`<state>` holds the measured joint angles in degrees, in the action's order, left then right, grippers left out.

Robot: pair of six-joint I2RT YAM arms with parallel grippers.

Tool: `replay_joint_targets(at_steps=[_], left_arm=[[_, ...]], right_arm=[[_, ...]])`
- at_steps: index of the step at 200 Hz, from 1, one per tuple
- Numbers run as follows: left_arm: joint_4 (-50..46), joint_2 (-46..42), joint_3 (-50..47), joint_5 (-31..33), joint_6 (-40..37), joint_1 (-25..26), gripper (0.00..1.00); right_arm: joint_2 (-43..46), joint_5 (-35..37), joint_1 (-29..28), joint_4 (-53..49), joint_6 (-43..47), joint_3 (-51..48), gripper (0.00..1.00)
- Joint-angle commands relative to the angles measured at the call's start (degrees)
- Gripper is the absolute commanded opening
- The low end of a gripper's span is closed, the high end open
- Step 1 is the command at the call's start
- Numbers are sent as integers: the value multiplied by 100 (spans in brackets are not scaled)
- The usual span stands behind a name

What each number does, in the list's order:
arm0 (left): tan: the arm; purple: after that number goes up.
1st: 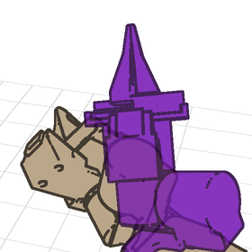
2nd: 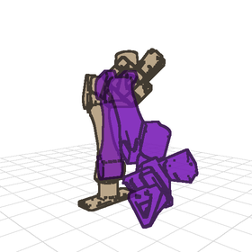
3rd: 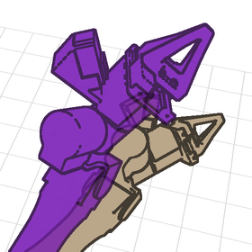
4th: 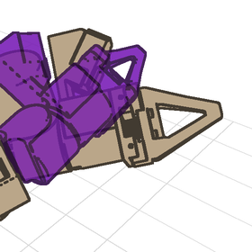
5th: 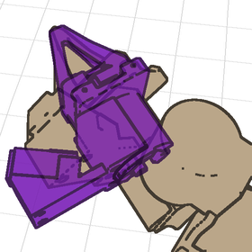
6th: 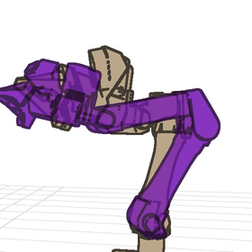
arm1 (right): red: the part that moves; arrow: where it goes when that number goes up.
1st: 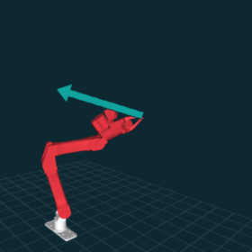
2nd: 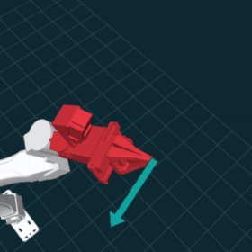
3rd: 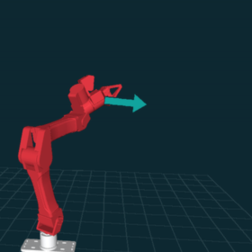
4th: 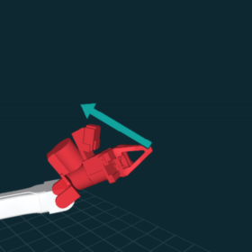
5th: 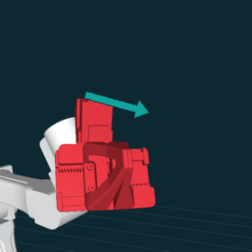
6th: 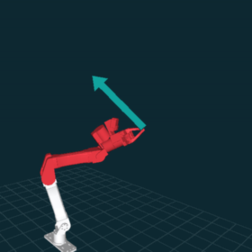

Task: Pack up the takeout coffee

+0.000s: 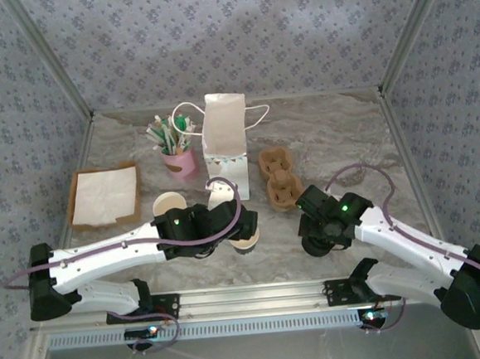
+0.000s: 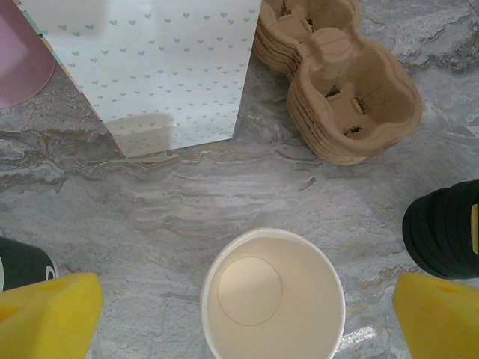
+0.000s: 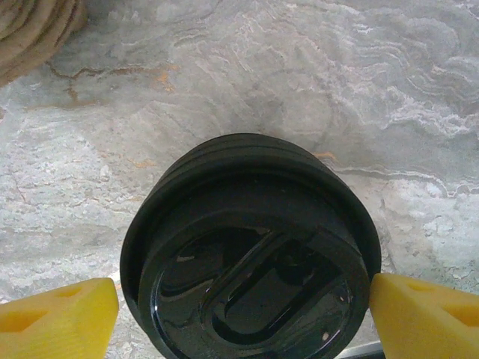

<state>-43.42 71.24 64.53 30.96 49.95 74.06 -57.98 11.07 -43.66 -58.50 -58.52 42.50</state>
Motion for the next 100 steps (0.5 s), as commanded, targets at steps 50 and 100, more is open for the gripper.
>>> replay_joint_targets(at_steps=[50, 100], left_arm=[[53, -128, 46, 150, -81, 51, 99], [54, -93, 77, 157, -100, 48, 100]], right_arm=[[-67, 132, -48, -179, -171, -51, 85], [-30, 121, -52, -171, -169, -41, 80]])
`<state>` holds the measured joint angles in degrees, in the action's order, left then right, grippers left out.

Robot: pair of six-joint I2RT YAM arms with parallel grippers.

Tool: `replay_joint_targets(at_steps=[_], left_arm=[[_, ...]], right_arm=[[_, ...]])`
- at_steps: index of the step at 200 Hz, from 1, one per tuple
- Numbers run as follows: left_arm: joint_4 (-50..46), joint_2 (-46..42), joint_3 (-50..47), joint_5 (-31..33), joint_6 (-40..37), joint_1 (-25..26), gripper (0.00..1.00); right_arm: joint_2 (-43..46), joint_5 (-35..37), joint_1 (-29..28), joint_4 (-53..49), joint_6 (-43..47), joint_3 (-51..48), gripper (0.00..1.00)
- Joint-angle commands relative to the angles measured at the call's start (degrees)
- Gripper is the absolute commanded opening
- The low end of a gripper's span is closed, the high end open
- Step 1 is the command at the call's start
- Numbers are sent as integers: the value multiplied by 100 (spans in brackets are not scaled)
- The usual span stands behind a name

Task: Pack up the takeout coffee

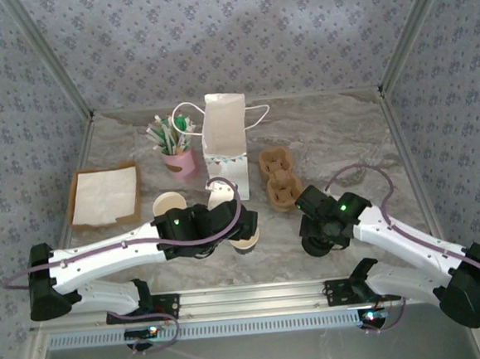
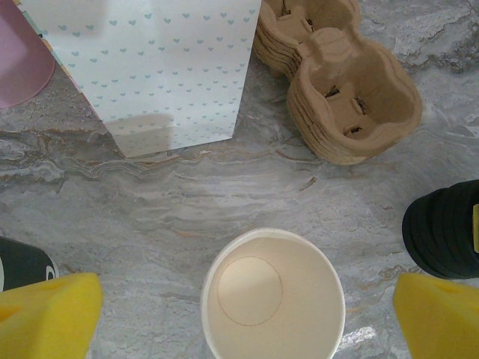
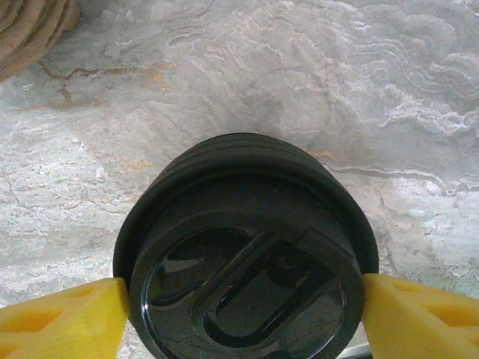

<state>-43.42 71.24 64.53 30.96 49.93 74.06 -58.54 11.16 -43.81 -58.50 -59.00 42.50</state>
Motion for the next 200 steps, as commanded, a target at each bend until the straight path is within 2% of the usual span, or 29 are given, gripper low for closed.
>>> replay_joint_targets(at_steps=[1, 50, 123, 200], left_arm=[[53, -93, 77, 156, -93, 52, 99], [14, -60, 139, 180, -115, 55, 100], [-26, -82, 112, 183, -64, 49, 100], [-53, -102, 103, 182, -35, 53, 99]], right_arm=[[27, 109, -38, -171, -125, -49, 80], [104, 128, -38, -265, -123, -12, 75], [281, 222, -36, -526, -127, 149, 75], [317, 58, -25, -464, -85, 92, 82]])
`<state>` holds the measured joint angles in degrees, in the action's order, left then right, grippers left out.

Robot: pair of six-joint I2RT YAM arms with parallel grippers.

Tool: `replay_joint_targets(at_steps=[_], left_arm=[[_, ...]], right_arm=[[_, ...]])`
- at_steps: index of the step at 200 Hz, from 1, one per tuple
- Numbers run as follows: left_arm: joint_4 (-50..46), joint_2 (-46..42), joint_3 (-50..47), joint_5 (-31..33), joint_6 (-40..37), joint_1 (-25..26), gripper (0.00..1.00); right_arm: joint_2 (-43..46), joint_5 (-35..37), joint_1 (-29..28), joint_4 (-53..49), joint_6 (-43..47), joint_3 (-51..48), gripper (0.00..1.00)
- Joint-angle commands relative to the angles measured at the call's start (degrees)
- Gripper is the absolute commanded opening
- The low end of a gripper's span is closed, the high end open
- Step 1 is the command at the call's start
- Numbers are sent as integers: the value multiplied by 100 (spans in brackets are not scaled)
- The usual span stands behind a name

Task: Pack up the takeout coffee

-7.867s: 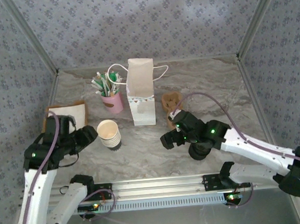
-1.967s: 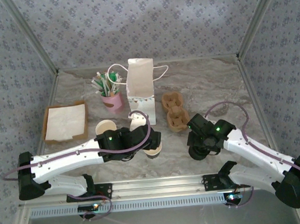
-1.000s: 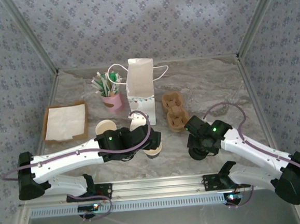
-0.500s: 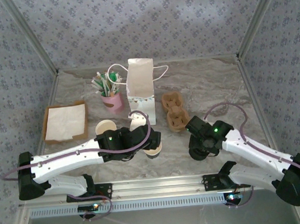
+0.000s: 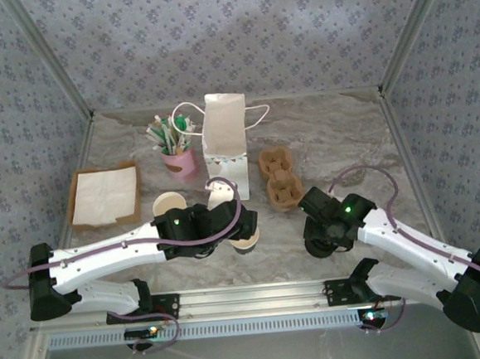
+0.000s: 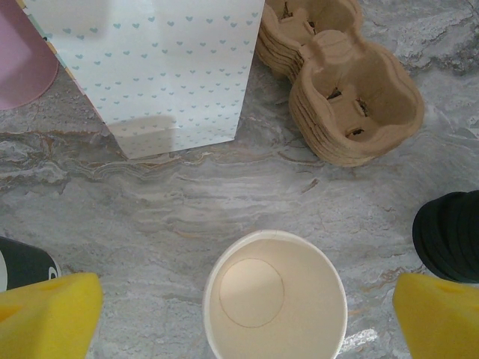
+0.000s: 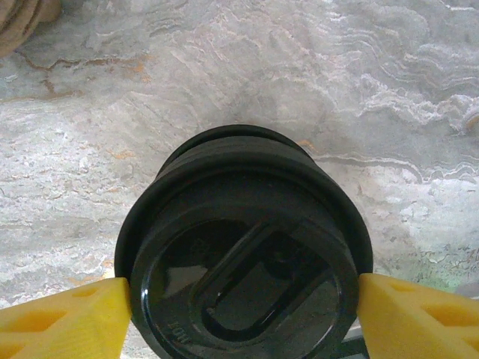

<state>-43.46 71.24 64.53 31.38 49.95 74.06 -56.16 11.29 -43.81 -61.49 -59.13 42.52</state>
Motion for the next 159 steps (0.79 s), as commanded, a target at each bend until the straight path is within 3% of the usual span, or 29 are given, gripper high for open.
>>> replay_joint_targets(at_steps=[1, 75, 159], left_arm=[[-48, -102, 103, 141, -38, 54, 99], [-31, -93, 103, 141, -29, 44, 99], [207, 204, 250, -173, -185, 51, 97]], right_arm=[[79, 42, -24, -163, -72, 90, 82], [126, -4, 3, -171, -17, 71, 72], [367, -82, 71, -241, 131, 133, 71]])
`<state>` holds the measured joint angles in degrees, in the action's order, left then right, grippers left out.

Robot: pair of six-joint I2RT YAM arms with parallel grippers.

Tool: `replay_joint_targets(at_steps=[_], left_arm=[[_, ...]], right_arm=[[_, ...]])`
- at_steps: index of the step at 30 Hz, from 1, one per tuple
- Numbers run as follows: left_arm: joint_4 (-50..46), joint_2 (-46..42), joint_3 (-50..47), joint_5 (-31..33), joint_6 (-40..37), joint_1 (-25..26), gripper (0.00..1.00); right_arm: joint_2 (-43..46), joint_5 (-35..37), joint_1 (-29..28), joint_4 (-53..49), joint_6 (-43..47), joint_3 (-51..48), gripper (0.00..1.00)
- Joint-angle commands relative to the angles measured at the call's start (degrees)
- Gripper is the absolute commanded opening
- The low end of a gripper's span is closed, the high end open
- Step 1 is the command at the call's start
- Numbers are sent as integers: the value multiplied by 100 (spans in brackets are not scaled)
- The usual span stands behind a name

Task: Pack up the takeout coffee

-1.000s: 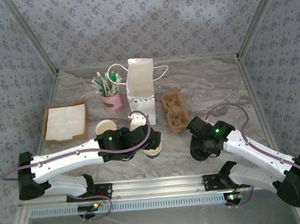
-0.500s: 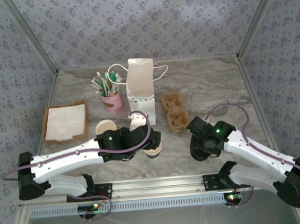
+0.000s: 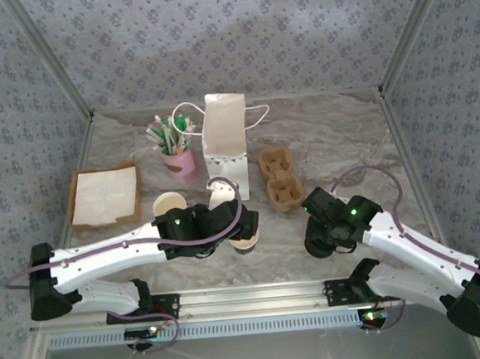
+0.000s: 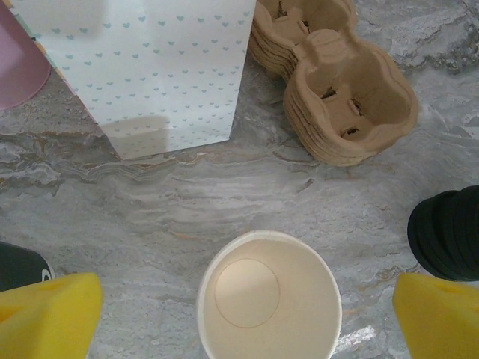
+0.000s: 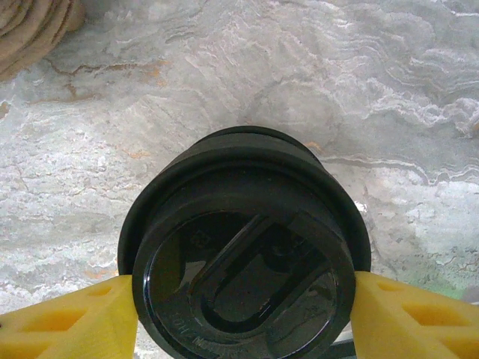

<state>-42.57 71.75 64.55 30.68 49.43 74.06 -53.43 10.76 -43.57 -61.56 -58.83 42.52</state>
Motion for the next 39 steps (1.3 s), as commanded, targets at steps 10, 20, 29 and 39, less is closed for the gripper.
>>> replay_joint_targets(at_steps=[10, 20, 29, 39], left_arm=[[1658, 346, -57, -1481, -29, -220, 64], [2166, 1099, 161, -1945, 152, -221, 50], [2737, 1864, 422, -2534, 296, -217, 41], [3165, 2479, 475, -3061, 346, -346, 28]], right_arm=[[136, -126, 200, -295, 243, 112, 71], [161, -333, 478, -217, 429, -41, 72], [155, -697, 948, -6, 677, -173, 70], [333, -844, 1067, -51, 714, -195, 71]])
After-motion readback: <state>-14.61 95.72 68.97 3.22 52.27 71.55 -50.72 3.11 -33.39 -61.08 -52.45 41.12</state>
